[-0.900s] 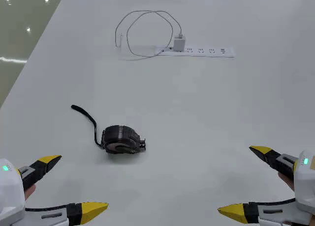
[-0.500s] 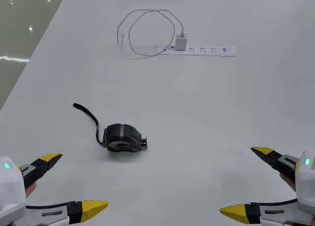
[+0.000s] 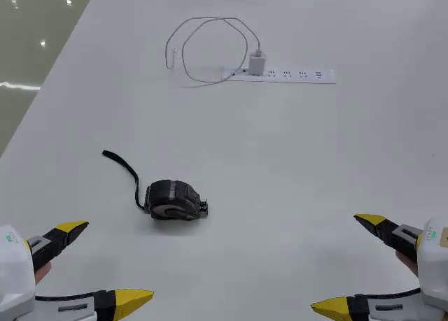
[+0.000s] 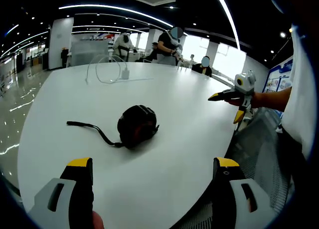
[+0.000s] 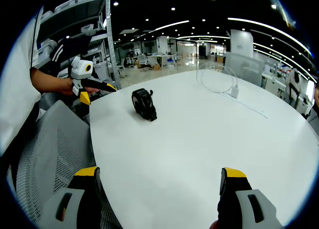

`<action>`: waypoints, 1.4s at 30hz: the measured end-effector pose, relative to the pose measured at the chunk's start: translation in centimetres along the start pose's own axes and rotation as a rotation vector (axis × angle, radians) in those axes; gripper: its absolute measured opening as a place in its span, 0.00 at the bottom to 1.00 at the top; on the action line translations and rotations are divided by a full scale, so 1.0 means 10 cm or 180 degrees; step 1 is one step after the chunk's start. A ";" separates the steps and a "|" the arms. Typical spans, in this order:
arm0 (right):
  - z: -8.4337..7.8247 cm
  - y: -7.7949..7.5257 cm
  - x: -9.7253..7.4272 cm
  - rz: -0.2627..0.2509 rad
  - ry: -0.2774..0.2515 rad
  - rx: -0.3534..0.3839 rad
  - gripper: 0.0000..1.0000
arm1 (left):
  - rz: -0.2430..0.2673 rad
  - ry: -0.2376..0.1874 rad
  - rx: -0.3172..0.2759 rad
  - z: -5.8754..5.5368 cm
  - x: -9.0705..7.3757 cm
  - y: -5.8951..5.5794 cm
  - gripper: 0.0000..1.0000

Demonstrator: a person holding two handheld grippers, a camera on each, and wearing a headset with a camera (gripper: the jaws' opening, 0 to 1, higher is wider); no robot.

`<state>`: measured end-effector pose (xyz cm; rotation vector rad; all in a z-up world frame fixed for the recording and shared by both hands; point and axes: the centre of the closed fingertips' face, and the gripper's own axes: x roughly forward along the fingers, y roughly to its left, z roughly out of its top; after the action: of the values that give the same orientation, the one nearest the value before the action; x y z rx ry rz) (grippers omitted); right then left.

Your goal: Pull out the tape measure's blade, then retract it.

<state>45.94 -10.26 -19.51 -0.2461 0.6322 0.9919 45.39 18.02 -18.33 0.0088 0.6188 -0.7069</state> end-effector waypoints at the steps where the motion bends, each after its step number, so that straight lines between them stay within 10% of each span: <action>1: 0.01 0.00 0.00 0.0004 -0.0001 -0.0006 0.99 | -0.0007 -0.0001 -0.0002 0.01 0.00 0.00 0.99; 42: 0.13 -0.03 0.37 0.0358 0.0124 -0.0348 0.90 | -0.0400 0.0324 0.0513 0.16 0.36 0.11 0.96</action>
<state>48.10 -7.24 -20.68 -0.3297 0.6333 1.1339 49.03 16.39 -19.11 0.1570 0.6624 -0.8810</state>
